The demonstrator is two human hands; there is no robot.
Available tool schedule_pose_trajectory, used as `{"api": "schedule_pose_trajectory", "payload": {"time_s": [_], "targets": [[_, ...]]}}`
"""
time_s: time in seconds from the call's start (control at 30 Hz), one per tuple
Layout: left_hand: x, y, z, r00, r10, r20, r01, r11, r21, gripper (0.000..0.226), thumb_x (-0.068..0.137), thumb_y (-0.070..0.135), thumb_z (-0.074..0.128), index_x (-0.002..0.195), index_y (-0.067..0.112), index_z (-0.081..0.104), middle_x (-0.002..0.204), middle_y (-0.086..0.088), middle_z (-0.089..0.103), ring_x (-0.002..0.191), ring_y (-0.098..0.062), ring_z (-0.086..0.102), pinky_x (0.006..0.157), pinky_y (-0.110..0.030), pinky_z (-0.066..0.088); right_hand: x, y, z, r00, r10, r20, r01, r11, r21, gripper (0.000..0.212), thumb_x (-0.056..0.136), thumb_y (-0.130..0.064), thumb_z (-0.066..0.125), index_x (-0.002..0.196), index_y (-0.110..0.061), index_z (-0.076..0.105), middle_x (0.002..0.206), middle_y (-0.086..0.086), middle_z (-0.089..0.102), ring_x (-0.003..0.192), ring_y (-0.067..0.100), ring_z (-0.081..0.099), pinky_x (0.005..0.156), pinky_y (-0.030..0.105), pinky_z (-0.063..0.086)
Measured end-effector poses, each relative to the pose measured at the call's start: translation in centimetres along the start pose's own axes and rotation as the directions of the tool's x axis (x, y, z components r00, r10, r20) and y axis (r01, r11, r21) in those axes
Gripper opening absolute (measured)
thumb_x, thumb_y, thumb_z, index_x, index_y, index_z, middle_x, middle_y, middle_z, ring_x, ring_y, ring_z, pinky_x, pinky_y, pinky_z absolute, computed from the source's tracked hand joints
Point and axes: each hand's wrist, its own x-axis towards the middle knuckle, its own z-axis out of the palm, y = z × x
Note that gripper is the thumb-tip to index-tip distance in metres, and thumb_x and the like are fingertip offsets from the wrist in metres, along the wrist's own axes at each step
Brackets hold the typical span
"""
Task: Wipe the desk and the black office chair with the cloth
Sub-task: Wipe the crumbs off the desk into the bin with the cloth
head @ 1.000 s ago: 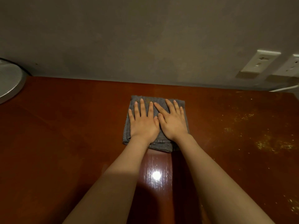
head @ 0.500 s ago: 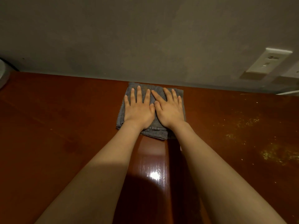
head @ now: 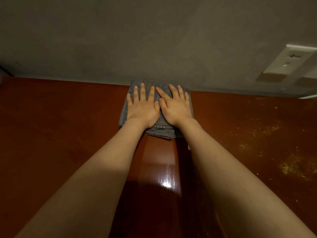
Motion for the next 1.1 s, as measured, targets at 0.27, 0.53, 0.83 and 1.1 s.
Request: {"api": "schedule_pose_trajectory", "payload": {"time_s": [0.27,0.53,0.83,1.1], "targets": [[1.0,0.1,-0.1,1.0,-0.019,-0.001,0.019,1.0,0.008,0.056,0.1,0.039,0.012,0.15,0.023,-0.008,0.157,-0.01,-0.016,0.144,-0.029,-0.017,0.115,-0.047,-0.008,1.0,0.2,-0.3,1.0,-0.012,0.006,0.012,1.0,-0.003,0.047,0.102,-0.037,0.023,0.149,-0.039,0.017,0.159,0.004,0.006,0.146,0.026,-0.006,0.116,0.044,-0.006],[1.2,0.4,0.1,0.999,-0.041,-0.011,0.041,0.999,0.024,0.055,0.101,0.037,0.012,0.15,0.022,-0.007,0.157,-0.01,-0.015,0.144,-0.028,-0.016,0.116,-0.047,-0.008,1.1,0.5,-0.2,0.999,-0.035,0.006,0.035,0.999,0.02,0.048,0.102,-0.036,0.022,0.149,-0.037,0.017,0.159,0.004,0.005,0.146,0.027,-0.008,0.116,0.044,-0.007],[0.7,1.4,0.3,0.994,-0.111,-0.016,0.112,0.993,0.033,0.055,0.101,0.037,0.013,0.15,0.022,-0.006,0.157,-0.01,-0.014,0.145,-0.029,-0.014,0.117,-0.047,-0.007,0.9,1.3,-0.5,0.995,-0.092,0.029,0.092,0.996,0.018,0.048,0.102,-0.037,0.02,0.15,-0.036,0.015,0.16,0.005,0.003,0.146,0.027,-0.008,0.116,0.043,-0.006],[-0.1,4.8,0.8,0.994,-0.11,-0.013,0.11,0.994,0.013,0.056,0.1,0.037,0.012,0.15,0.021,-0.007,0.157,-0.011,-0.016,0.144,-0.03,-0.016,0.116,-0.047,-0.009,-0.3,4.4,-1.5,0.995,-0.098,0.032,0.097,0.995,0.012,0.048,0.102,-0.039,0.022,0.149,-0.037,0.016,0.16,0.003,0.002,0.146,0.025,-0.007,0.117,0.041,-0.005]]}}
